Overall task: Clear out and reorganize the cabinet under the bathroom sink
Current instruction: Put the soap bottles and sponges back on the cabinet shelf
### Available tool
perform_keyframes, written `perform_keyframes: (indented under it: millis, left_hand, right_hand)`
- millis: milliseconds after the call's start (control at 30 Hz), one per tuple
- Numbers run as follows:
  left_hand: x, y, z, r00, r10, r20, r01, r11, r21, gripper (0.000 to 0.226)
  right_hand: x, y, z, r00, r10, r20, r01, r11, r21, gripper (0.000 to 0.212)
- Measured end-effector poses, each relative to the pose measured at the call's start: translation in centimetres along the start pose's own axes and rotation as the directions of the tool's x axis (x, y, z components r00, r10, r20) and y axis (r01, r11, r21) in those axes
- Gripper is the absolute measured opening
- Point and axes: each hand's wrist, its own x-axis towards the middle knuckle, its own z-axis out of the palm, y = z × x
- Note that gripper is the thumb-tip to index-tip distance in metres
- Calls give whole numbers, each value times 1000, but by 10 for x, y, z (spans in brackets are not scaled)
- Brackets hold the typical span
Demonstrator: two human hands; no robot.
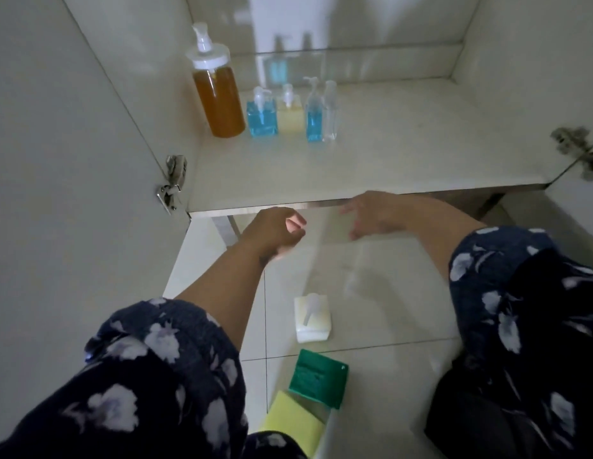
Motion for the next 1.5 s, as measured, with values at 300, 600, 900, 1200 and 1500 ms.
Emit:
perform_keyframes:
  millis: [300, 600, 900, 1200, 1500]
  left_hand:
    - [-45, -81, 66, 982, -177, -61, 179, 983, 36, 16]
    - [-181, -122, 189, 839, -540, -73, 543, 839, 37, 58]
    - [-246, -122, 235, 866, -500, -17, 501, 865, 33, 114]
    - [-241, -128, 234, 891, -440, -113, 442, 897, -4, 104]
    - [-192, -113, 164, 925, -322, -202, 337, 940, 45, 104]
  right_hand:
    - [3, 25, 105, 976, -97, 195, 120, 987, -108, 50]
    - [-17, 80, 248, 955, -121, 271, 112, 993, 48, 59]
    - [-47, 83, 315, 953, -302, -34, 302, 953, -10, 84]
    - [-44, 90, 313, 938, -341, -58, 344, 938, 40, 77]
    - [-53, 136, 222, 955, -291, -58, 277, 943, -182, 78]
